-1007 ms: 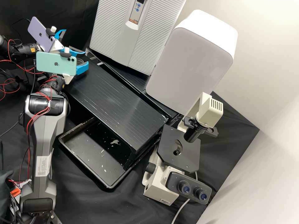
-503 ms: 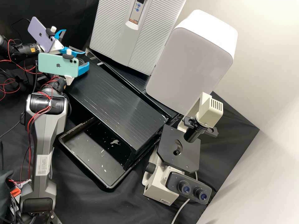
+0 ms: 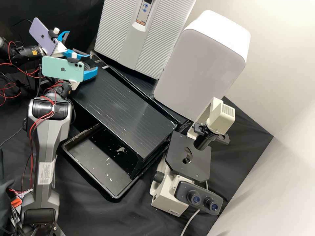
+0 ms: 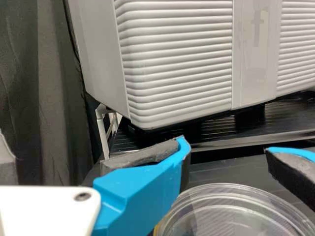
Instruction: Slide the petri dish to the left
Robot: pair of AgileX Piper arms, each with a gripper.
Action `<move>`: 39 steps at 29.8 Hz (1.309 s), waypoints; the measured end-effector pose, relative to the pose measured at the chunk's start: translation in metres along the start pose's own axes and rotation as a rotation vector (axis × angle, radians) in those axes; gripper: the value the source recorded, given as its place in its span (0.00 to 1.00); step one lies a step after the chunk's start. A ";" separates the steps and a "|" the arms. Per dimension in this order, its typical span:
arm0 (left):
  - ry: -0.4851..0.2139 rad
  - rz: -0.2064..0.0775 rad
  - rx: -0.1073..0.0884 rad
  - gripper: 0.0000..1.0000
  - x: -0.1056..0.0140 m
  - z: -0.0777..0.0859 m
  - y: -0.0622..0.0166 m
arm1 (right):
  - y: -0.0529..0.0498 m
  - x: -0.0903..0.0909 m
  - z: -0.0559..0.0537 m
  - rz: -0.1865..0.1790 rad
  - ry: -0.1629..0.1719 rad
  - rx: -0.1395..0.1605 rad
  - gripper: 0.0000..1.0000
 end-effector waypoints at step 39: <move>0.000 0.000 0.000 1.00 0.000 0.000 0.0000 | 0.017 -0.153 0.018 0.330 0.105 -0.132 1.00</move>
